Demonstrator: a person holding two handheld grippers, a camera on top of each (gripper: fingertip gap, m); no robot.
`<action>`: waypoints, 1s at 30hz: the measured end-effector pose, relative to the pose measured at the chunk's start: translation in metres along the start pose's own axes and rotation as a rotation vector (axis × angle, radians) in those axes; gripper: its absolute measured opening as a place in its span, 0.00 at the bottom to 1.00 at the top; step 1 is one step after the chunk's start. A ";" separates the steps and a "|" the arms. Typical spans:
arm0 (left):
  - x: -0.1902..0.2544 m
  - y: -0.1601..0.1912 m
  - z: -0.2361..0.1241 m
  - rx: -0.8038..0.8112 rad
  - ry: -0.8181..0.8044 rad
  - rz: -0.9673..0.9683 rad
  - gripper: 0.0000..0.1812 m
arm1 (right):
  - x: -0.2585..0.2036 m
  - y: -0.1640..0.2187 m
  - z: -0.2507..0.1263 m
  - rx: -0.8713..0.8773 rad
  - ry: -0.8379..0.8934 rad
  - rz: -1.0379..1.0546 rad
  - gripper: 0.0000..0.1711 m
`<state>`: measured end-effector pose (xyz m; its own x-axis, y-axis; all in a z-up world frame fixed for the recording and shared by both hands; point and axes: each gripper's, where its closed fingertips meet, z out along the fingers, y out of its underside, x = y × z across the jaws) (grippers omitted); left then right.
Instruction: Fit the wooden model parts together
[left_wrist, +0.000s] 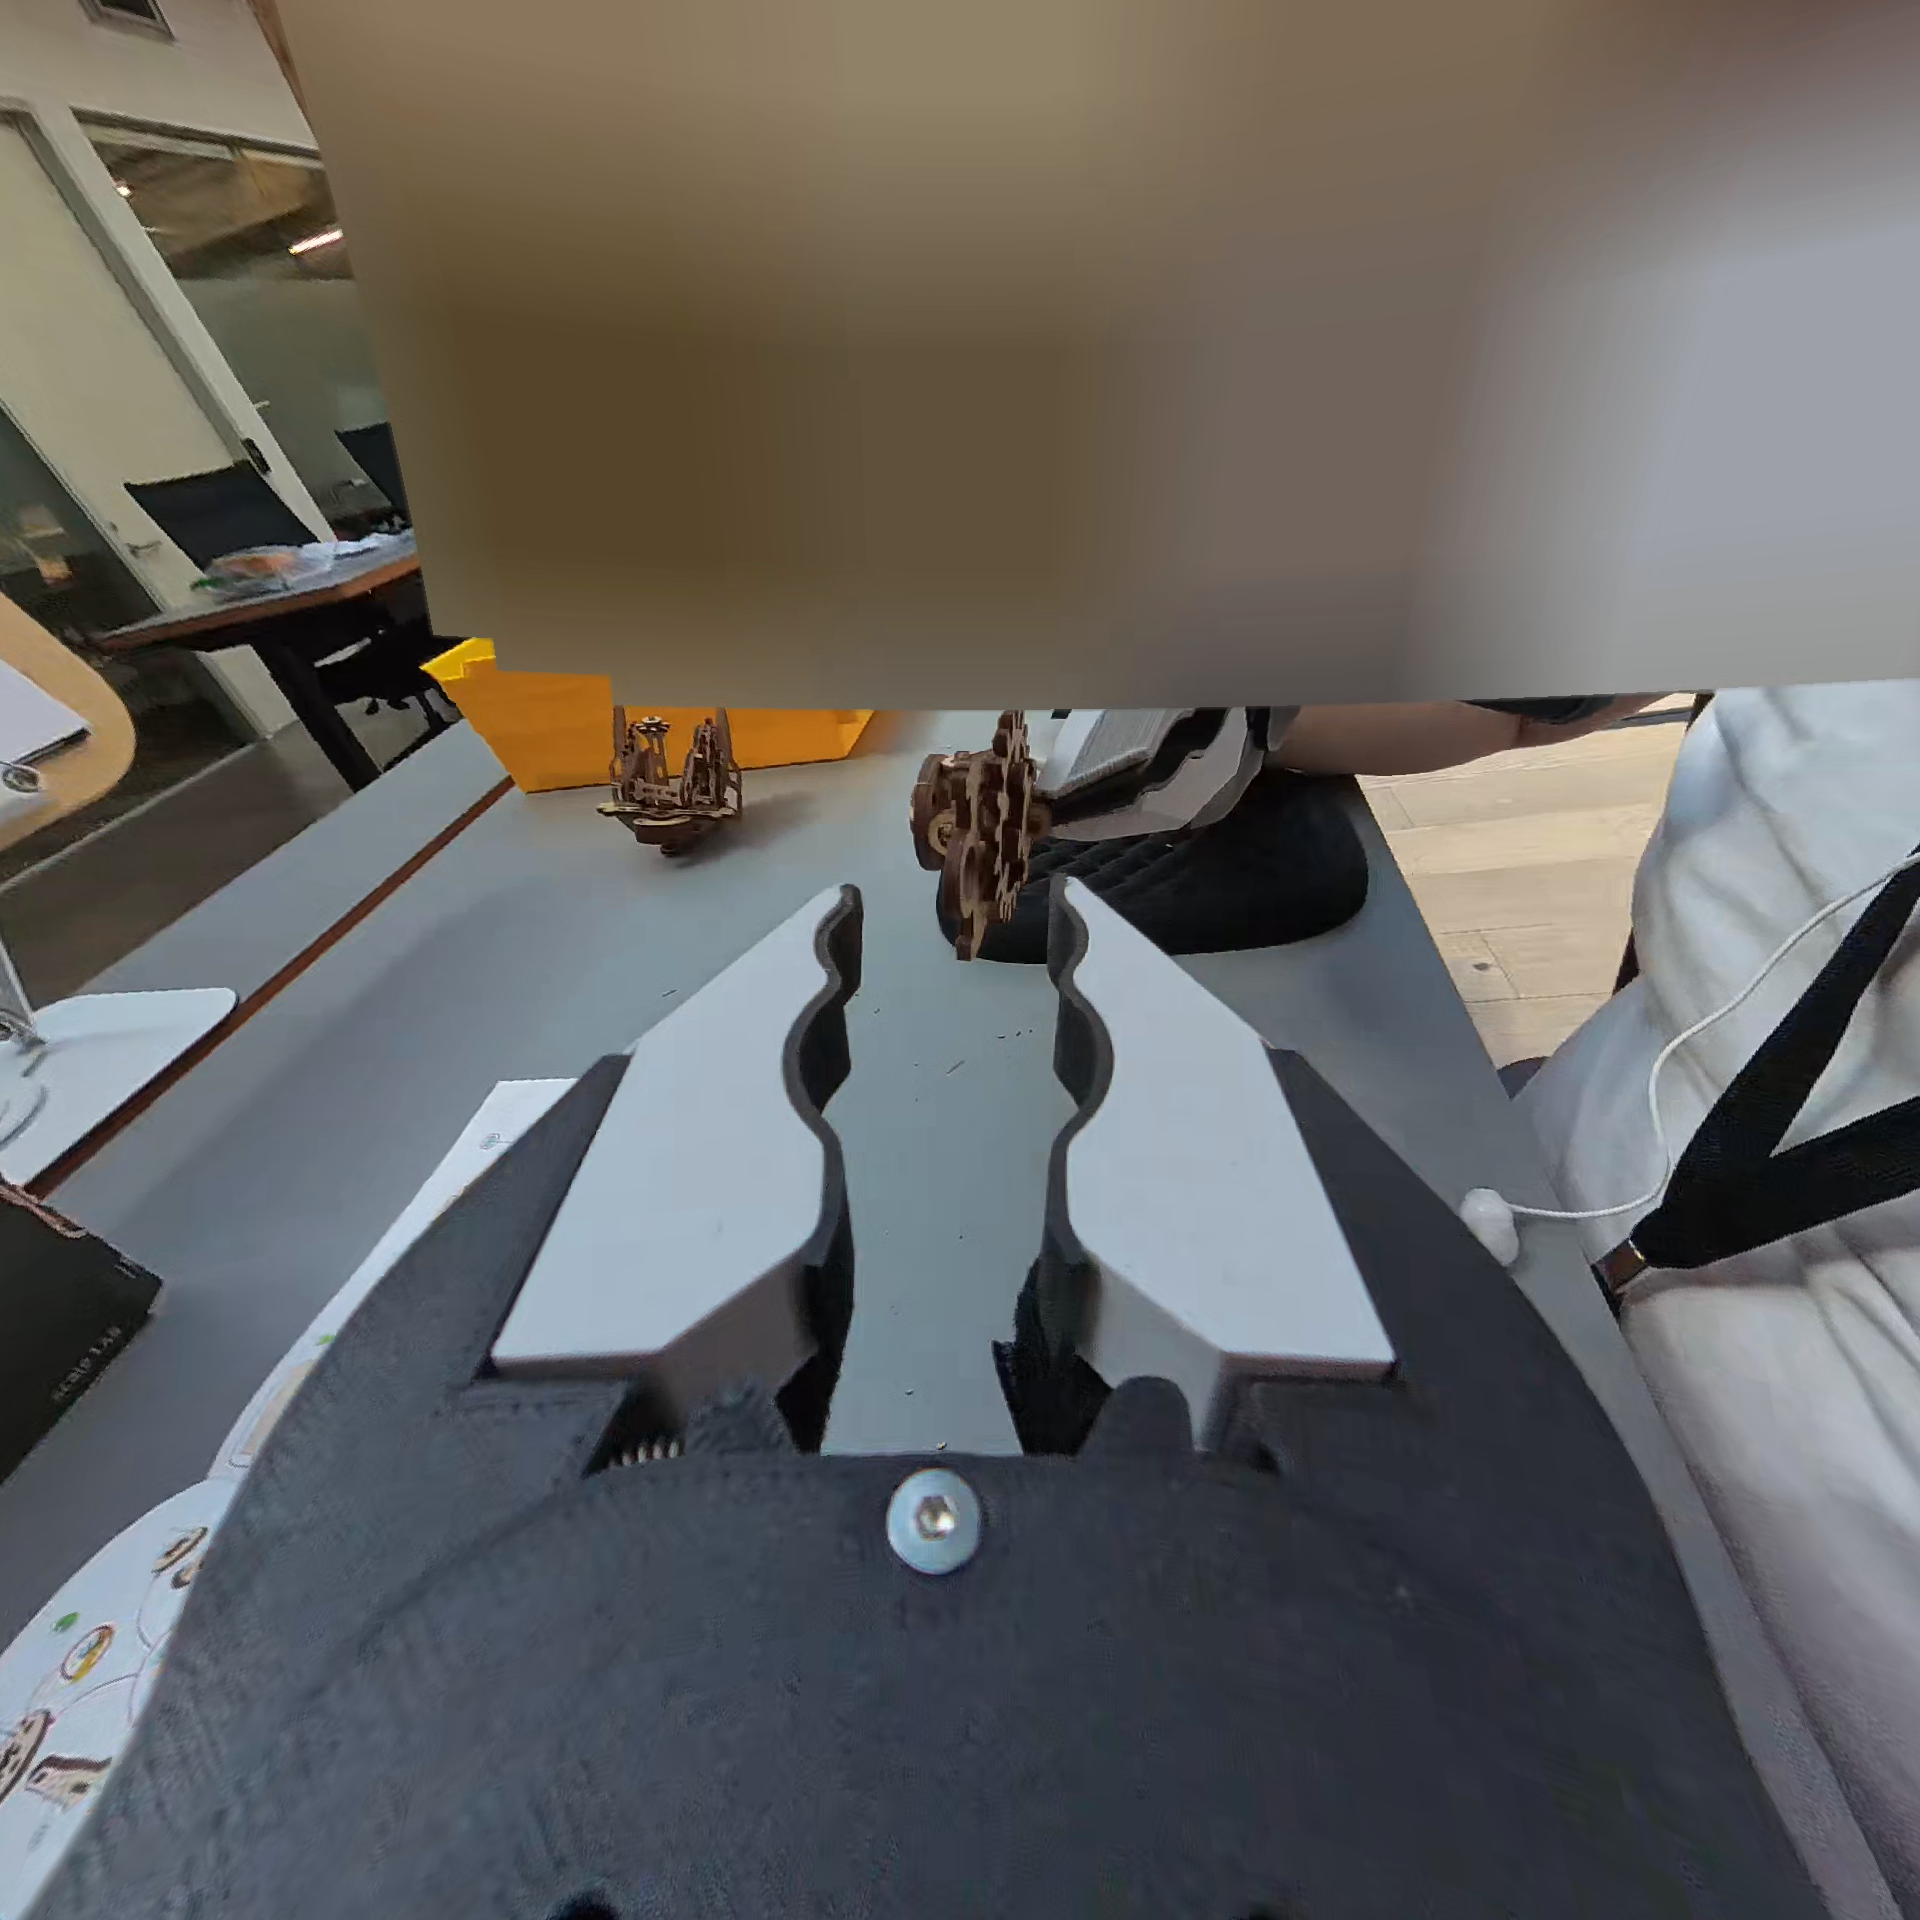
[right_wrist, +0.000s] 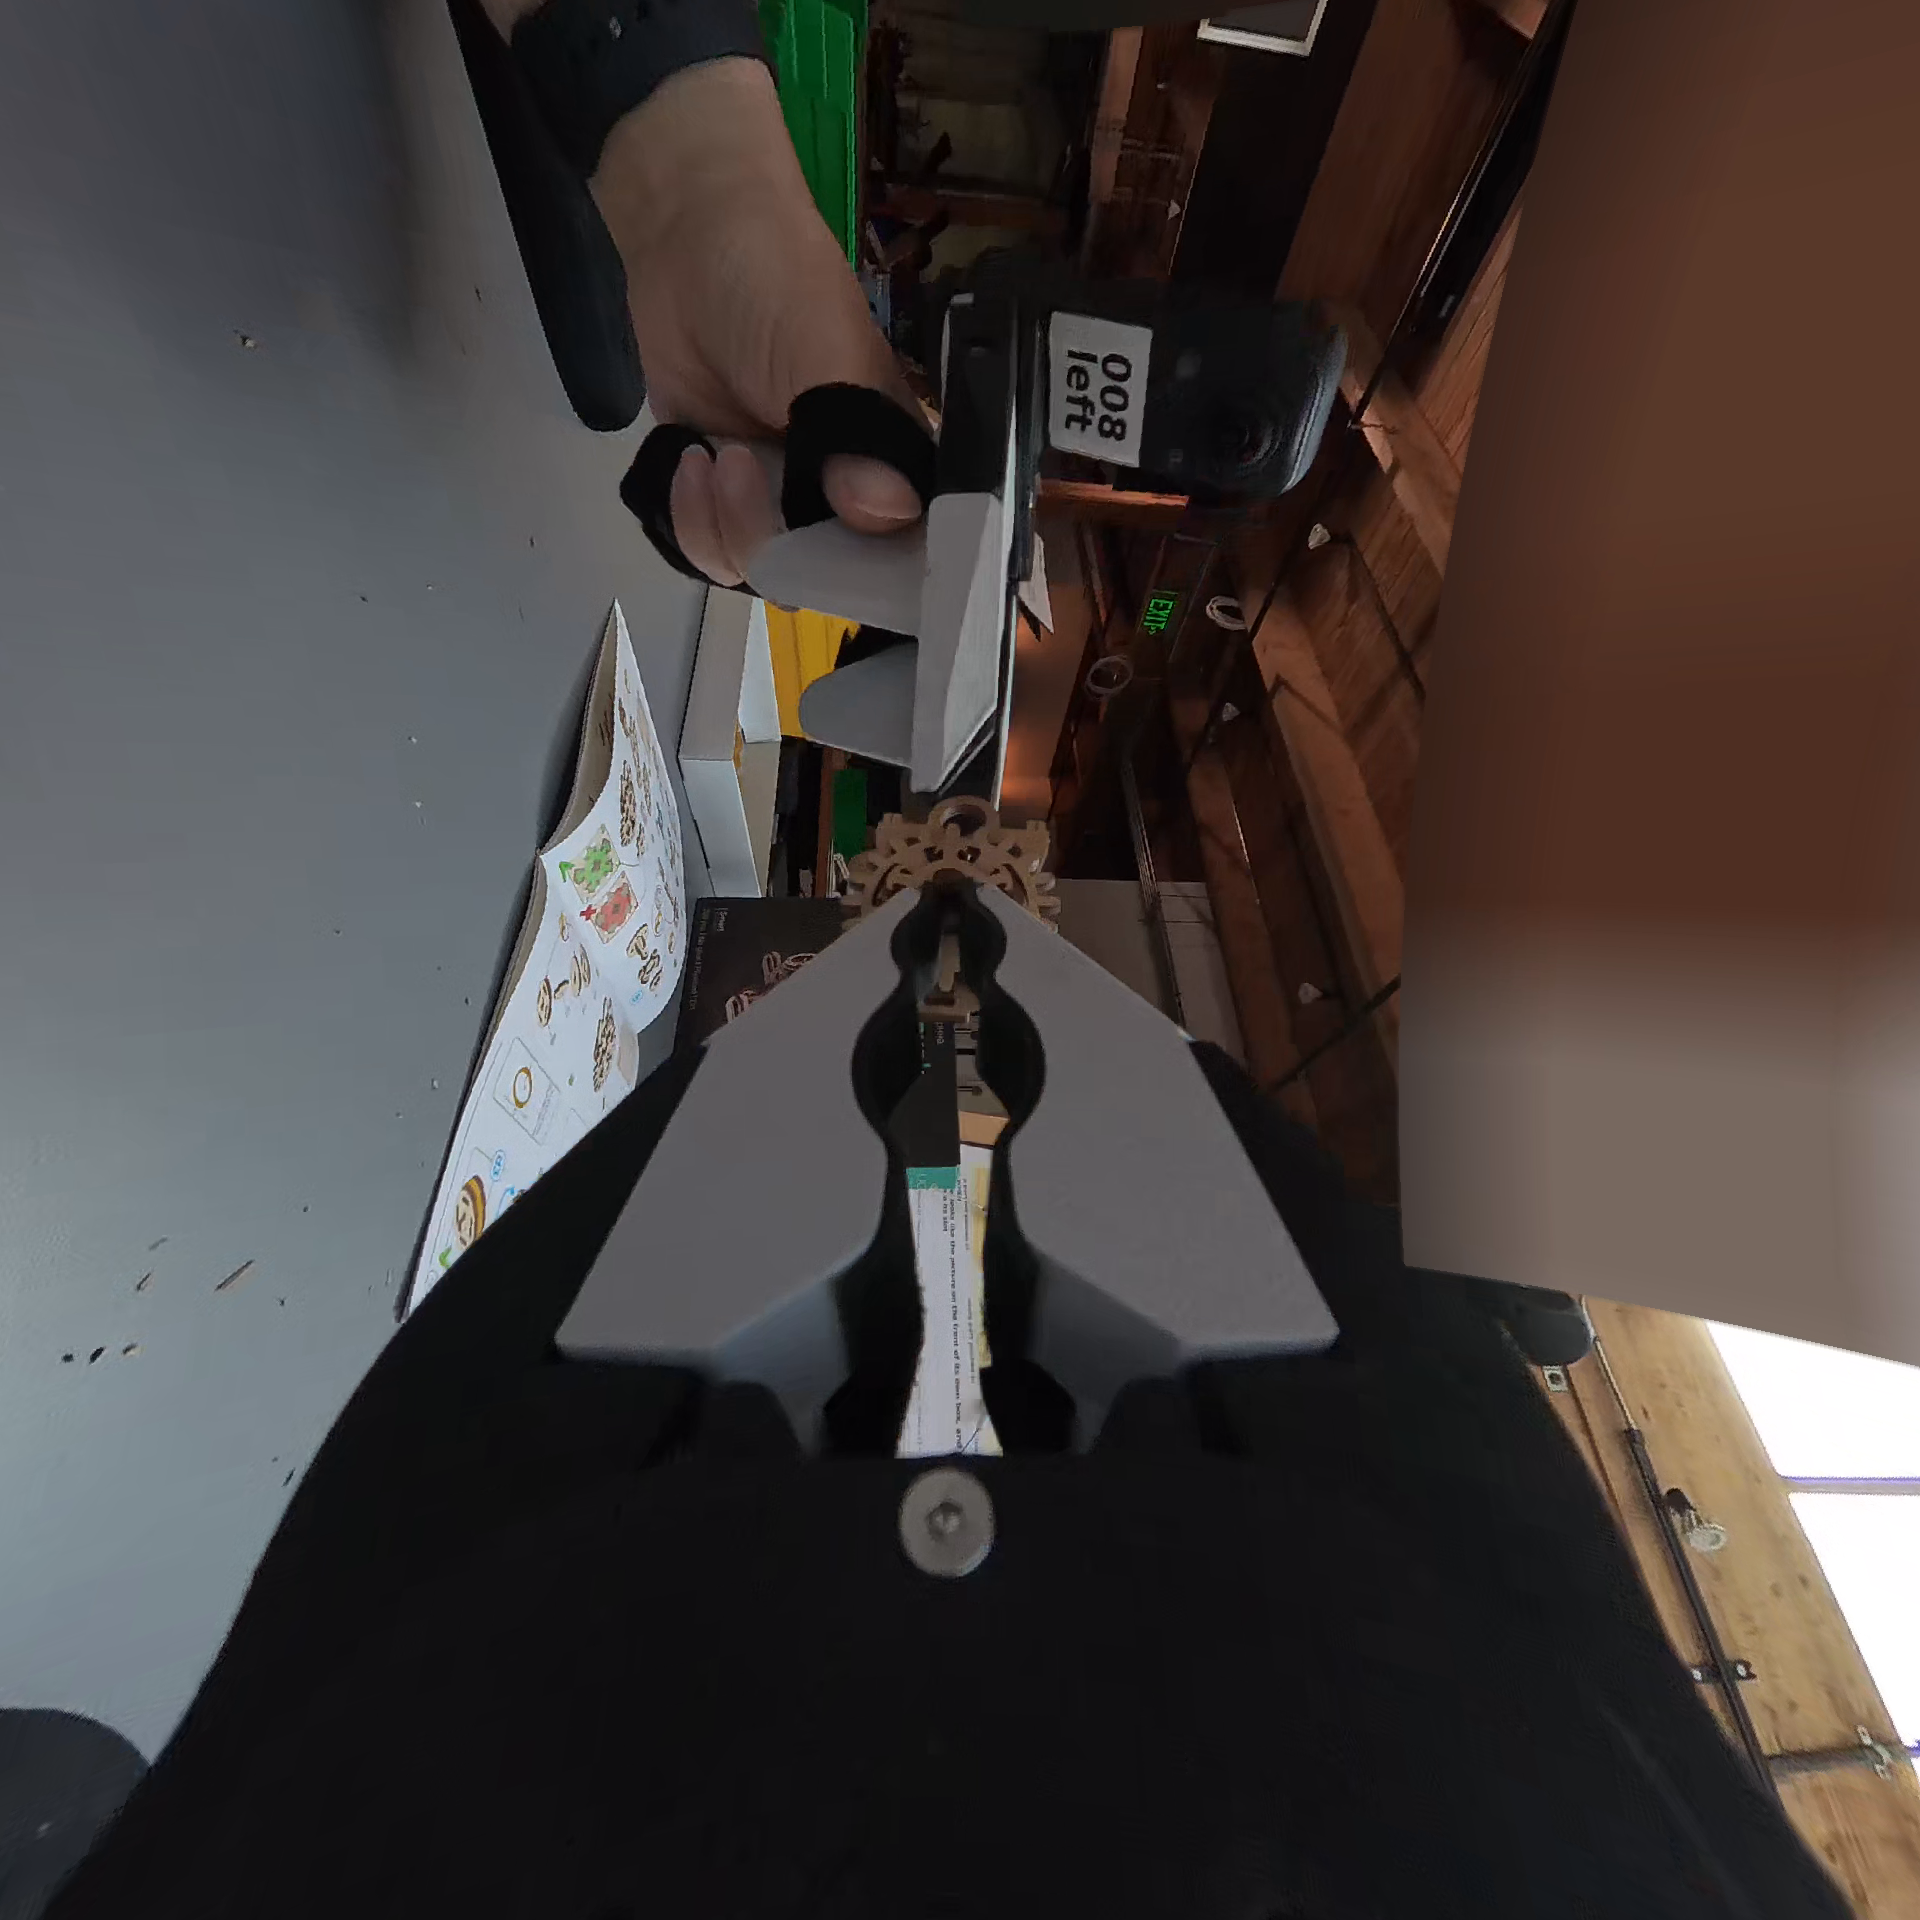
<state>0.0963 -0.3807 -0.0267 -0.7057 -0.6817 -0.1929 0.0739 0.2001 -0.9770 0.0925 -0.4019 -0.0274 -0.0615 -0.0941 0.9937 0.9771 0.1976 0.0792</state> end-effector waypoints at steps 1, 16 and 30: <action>0.003 -0.001 0.001 0.005 0.001 0.020 0.19 | 0.001 -0.003 -0.001 0.011 0.013 -0.027 0.01; 0.020 -0.003 0.002 0.015 0.015 0.206 0.05 | -0.010 -0.012 -0.001 0.042 0.006 -0.137 0.01; 0.013 0.000 0.005 0.021 -0.010 0.167 0.03 | -0.012 -0.007 0.001 0.014 -0.004 -0.108 0.01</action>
<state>0.0909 -0.3934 -0.0297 -0.6755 -0.6468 -0.3540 0.2046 0.2967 -0.9328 0.0865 -0.4015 -0.0402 -0.1677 -0.1114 0.9795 0.9616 0.2004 0.1874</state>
